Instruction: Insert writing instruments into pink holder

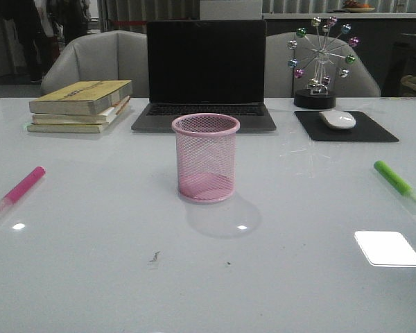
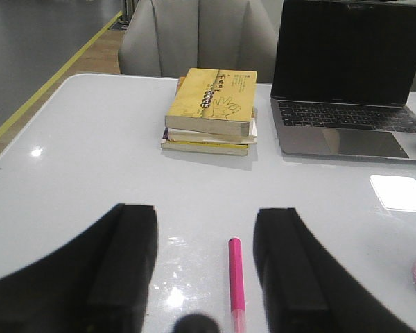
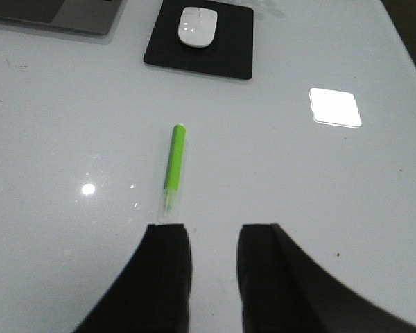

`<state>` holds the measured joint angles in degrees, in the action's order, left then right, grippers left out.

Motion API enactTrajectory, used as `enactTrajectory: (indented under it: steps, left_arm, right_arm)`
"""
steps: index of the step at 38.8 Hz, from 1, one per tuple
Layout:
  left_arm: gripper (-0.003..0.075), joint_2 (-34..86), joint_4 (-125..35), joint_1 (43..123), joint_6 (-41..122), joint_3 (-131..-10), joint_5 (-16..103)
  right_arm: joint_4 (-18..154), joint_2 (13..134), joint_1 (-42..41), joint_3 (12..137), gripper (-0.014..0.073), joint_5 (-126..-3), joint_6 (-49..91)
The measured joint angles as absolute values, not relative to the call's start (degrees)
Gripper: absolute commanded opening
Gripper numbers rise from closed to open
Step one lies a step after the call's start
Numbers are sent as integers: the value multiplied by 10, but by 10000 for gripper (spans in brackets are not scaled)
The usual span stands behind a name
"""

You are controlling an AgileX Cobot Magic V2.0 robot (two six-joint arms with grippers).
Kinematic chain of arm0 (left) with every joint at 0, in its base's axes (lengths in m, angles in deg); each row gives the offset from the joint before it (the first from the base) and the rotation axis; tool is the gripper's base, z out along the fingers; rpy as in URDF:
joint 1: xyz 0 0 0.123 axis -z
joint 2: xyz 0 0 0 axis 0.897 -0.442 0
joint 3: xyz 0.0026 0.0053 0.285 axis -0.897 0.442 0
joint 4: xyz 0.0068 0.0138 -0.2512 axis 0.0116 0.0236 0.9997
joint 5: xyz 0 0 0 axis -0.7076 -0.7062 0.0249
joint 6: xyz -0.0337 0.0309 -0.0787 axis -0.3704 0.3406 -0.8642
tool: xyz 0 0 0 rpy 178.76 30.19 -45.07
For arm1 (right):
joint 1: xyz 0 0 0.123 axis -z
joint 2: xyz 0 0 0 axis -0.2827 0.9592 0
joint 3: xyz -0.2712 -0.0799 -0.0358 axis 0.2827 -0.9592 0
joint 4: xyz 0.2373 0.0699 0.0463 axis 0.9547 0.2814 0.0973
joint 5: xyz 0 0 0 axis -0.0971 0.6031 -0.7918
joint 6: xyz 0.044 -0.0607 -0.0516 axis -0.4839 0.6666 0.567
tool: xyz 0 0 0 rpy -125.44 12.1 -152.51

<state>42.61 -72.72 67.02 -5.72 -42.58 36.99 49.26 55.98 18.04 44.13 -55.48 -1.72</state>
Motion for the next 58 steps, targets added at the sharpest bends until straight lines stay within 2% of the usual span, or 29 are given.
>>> enactTrajectory:
  steps: [6, 11, 32, 48, 58]
  left_arm:
    - [360, 426, -727, 670, -57, -426, 370]
    - [360, 426, -727, 670, -57, -426, 371]
    - [355, 426, -727, 670, -57, -426, 374]
    - [267, 426, -727, 670, -57, -426, 374]
    - [257, 426, -727, 670, -57, -426, 374]
  right_arm:
    - [507, 599, 180, 471, 328, -476, -17]
    - [510, 683, 180, 543, 328, -424, -17]
    - [542, 989, 180, 818, 328, -409, -17]
    - [544, 1142, 174, 898, 328, -386, -17]
    - [547, 1224, 172, 945, 328, -331, -13]
